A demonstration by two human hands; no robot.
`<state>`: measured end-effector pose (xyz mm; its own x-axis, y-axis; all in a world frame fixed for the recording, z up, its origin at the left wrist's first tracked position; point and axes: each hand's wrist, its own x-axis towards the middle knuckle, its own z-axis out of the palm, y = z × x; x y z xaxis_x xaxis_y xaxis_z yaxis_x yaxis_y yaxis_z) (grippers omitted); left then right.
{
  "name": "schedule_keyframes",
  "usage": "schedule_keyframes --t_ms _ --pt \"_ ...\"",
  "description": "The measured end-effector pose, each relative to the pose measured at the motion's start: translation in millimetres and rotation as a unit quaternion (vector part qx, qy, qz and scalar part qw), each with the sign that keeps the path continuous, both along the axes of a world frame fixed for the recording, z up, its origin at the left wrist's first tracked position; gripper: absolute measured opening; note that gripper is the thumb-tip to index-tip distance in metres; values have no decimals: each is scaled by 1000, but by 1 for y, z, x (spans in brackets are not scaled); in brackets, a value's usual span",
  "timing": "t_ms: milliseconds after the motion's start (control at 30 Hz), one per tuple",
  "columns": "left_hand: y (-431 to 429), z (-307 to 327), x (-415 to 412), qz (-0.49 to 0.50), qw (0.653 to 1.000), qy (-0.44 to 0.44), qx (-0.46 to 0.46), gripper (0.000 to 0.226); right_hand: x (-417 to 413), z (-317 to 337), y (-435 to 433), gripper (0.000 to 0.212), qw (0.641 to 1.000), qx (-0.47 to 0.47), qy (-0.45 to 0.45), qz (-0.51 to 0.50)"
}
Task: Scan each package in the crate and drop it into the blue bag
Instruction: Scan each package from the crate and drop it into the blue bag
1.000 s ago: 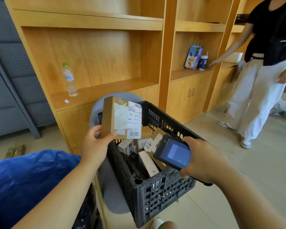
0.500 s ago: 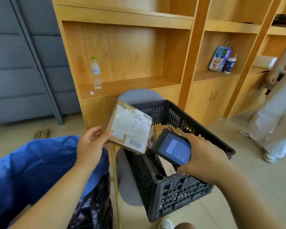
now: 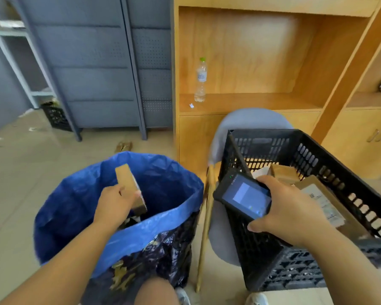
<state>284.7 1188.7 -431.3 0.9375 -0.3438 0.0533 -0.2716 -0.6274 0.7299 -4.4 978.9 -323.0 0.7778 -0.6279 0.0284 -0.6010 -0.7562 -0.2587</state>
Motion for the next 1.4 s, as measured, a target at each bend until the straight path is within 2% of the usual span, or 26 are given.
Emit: schedule_keyframes --t_ms 133,233,333,467,733,833,1000,1100,1167,1333,1400 --pt "-8 -11 -11 -59 991 79 85 25 -7 -2 -4 84 1000 25 -6 -14" --pt "-32 -12 -26 -124 983 103 92 26 -23 0 -16 86 999 32 -9 -42" --pt "-63 -4 -47 -181 977 79 74 20 -46 2 -30 89 996 30 -21 -78" --pt "-114 15 -85 -268 961 69 -12 14 -83 4 -50 92 990 3 -29 -139" --pt "-224 47 -163 -421 905 -28 -61 9 -158 -3 -101 99 968 11 -63 -243" --pt "-269 42 -187 -471 880 -60 -21 18 -178 -11 -120 92 956 6 -78 -284" --pt "-346 12 -221 -536 839 -40 86 39 -203 -29 -147 82 936 15 -121 -332" --pt "-383 -8 -240 -560 814 -94 121 59 -213 -39 -159 80 929 24 -131 -345" --pt "-403 -18 -250 -588 786 -129 142 69 -217 -45 -165 80 927 28 -132 -349" --pt "-436 -32 -275 -688 653 -245 203 76 -224 -55 -178 83 921 46 -133 -362" --pt "-442 -35 -283 -700 611 -277 244 76 -226 -57 -181 83 921 44 -129 -365"
